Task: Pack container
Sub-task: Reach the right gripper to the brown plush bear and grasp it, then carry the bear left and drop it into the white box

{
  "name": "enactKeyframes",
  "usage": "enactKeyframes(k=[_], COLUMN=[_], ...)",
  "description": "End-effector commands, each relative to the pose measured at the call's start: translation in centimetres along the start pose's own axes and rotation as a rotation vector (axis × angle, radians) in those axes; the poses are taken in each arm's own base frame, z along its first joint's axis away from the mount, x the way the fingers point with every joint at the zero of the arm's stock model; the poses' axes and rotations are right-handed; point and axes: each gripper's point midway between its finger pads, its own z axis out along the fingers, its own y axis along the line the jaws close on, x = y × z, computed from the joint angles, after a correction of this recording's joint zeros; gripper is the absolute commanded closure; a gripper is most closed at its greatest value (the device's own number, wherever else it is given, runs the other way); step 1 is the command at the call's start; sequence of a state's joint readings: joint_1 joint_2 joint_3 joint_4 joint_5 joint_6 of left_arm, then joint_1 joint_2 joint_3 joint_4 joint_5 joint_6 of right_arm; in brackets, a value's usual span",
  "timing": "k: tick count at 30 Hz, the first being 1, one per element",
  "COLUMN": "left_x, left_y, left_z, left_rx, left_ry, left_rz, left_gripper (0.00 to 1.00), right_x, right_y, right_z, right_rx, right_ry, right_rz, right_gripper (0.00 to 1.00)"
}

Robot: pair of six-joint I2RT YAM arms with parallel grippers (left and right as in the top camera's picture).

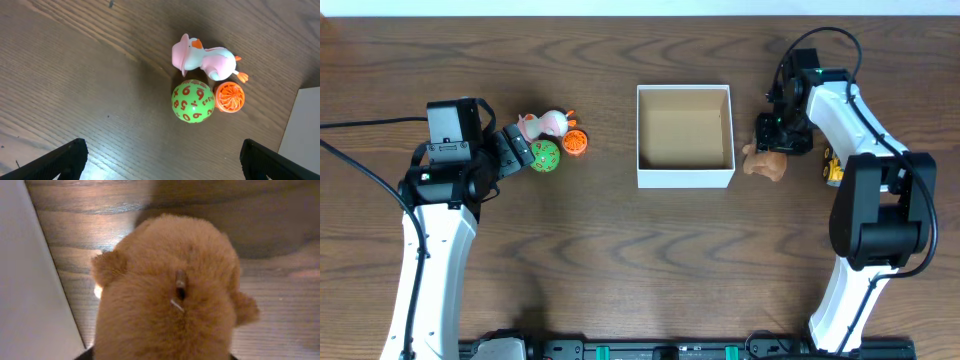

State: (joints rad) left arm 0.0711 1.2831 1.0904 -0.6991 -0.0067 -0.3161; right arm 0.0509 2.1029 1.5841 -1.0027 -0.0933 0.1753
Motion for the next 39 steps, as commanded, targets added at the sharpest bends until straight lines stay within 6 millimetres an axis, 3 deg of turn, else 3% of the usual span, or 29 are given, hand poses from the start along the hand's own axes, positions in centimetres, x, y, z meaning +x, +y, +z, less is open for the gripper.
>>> enactKeyframes(k=[1, 3, 7, 11, 15, 18, 20, 22, 25, 28, 31, 35, 39], left_x=[-0.6, -0.6, -0.6, -0.6, -0.6, -0.6, -0.6, -0.6, -0.6, -0.6, -0.6, -0.6, -0.6], left_y=[0.1, 0.1, 0.1, 0.1, 0.1, 0.1, 0.1, 0.1, 0.1, 0.1, 0.1, 0.1, 0.1], left_z=[-0.2, -0.2, -0.2, -0.2, -0.2, -0.2, -0.2, -0.2, -0.2, -0.2, -0.2, -0.2, -0.2], left_rx=[-0.006, -0.006, -0.006, -0.006, -0.006, -0.006, -0.006, -0.006, -0.006, -0.006, -0.006, -0.006, -0.006], left_ry=[-0.013, -0.013, -0.013, -0.013, -0.013, -0.013, -0.013, -0.013, -0.013, -0.013, -0.013, -0.013, -0.013], left_rz=[0.008, 0.008, 0.008, 0.008, 0.008, 0.008, 0.008, 0.008, 0.008, 0.008, 0.008, 0.008, 0.008], left_gripper=[0.02, 0.02, 0.02, 0.02, 0.02, 0.02, 0.02, 0.02, 0.02, 0.02, 0.02, 0.02, 0.02], right_x=[-0.1, -0.2, -1.0, -1.6, -0.8, 0.7, 1.3, 1.7, 1.6, 0.8, -0.3, -1.4, -1.3], right_y=[-0.8, -0.9, -0.1, 2.2, 6.6, 10.5, 13.0, 15.6, 18.2, 18.9, 19.5, 20.8, 22.0], right_z=[0.5, -0.4, -4.3, -11.8, -20.1, -23.6, -24.5, -24.5, -22.7, -19.6, -15.2, -9.5, -6.0], right_rx=[0.055, 0.059, 0.044, 0.003, -0.097, -0.183, -0.22, -0.251, -0.227, -0.131, -0.058, -0.064, -0.101], right_ry=[0.006, -0.014, -0.101, -0.258, -0.438, -0.532, -0.567, -0.583, -0.582, -0.567, -0.519, -0.436, -0.365], right_rz=[0.029, 0.027, 0.013, -0.029, -0.094, -0.119, -0.175, -0.228, -0.264, -0.239, -0.224, -0.236, -0.261], right_gripper=[0.85, 0.98, 0.99, 0.99, 0.99, 0.99, 0.98, 0.97, 0.97, 0.98, 0.99, 0.99, 0.98])
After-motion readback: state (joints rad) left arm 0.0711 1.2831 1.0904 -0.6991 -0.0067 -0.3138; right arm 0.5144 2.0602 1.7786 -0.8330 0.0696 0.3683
